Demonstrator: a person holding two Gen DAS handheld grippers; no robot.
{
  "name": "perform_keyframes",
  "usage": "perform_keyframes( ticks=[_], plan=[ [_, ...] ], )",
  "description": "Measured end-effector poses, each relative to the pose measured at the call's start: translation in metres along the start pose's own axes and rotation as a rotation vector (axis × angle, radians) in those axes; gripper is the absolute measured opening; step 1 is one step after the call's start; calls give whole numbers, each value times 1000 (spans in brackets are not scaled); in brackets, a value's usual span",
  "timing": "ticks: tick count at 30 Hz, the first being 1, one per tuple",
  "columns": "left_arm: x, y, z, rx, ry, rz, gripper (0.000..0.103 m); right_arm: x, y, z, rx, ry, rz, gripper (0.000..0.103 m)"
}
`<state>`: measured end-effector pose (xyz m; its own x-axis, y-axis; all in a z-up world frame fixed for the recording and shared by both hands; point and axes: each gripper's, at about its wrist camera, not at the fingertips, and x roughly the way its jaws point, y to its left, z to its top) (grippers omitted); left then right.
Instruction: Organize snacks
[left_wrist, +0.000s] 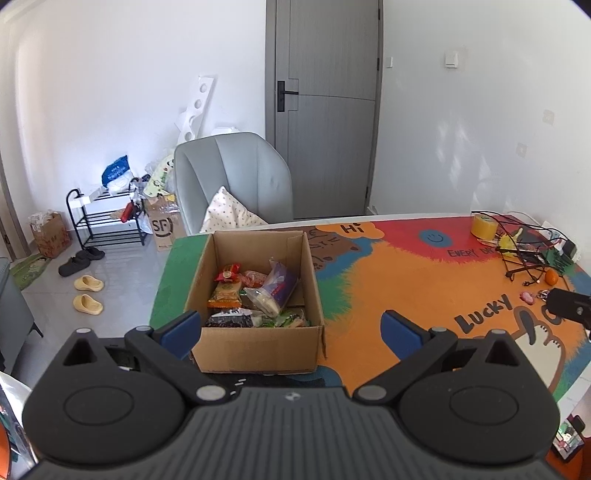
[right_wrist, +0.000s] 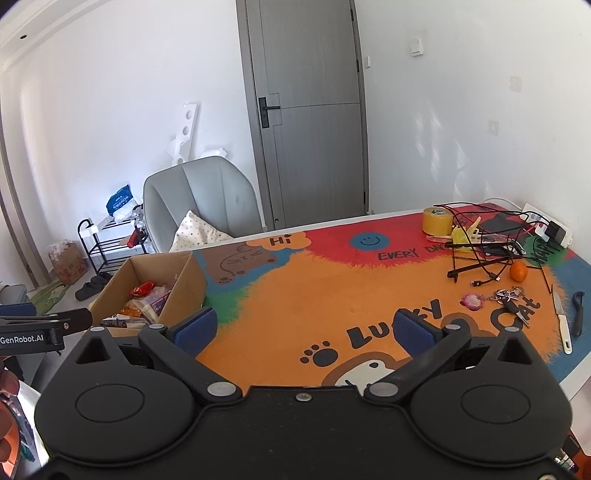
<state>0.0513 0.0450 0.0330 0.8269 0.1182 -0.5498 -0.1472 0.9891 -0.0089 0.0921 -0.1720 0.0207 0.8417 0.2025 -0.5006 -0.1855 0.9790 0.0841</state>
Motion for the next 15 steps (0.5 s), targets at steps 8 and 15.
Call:
perform_keyframes(
  ticks=[8, 15],
  plan=[
    [2, 0, -2, 7, 8, 5, 103, -1, 2, -1, -3, -3, -2, 103],
    [2, -2, -2, 12, 9, 4, 103, -1, 2, -1, -1, -2, -1, 103]
  ],
)
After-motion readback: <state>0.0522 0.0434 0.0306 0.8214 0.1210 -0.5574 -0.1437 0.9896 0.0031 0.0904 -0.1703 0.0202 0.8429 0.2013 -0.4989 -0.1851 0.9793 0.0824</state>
